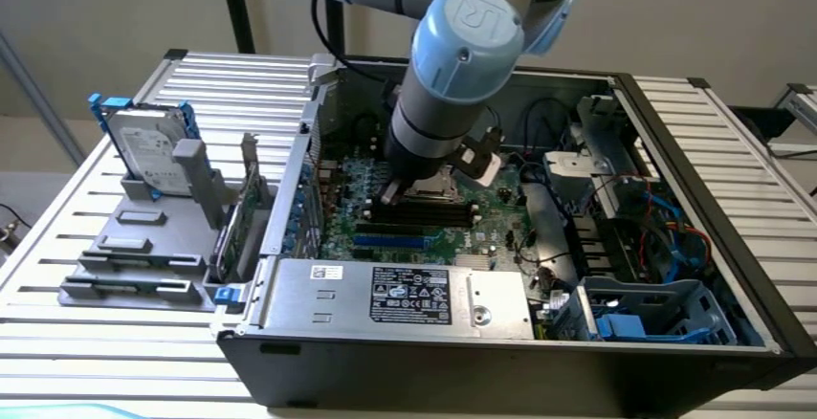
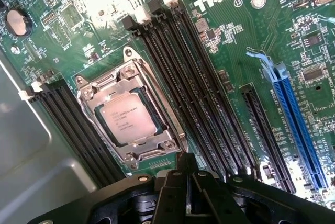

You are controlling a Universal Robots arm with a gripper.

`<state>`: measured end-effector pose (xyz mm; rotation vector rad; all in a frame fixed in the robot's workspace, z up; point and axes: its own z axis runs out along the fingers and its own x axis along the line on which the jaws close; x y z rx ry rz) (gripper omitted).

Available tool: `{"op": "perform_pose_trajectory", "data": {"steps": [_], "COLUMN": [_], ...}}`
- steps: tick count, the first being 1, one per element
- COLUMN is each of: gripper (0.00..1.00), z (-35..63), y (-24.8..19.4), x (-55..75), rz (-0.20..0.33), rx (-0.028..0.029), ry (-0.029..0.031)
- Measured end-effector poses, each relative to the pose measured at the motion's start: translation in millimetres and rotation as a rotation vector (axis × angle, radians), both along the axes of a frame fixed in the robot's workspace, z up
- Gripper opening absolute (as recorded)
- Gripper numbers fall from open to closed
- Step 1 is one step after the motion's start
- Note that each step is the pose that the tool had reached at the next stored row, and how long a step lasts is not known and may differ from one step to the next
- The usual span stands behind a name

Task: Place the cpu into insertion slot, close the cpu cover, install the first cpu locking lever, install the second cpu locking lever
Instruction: 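Install the second cpu locking lever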

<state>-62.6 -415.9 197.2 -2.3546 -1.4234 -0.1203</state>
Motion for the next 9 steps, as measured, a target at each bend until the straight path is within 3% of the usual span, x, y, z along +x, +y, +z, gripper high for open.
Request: {"op": "perform_pose_trajectory", "data": {"steps": [5, 9], "gripper": [0.11, 0.11], "z": [-2.8, -5.4], "y": [3.9, 4.9], "x": [-1.4, -1.9], "rz": [0.0, 0.0], "rx": [-0.0006, -0.005], "ry": [-0.0022, -0.0038]}}
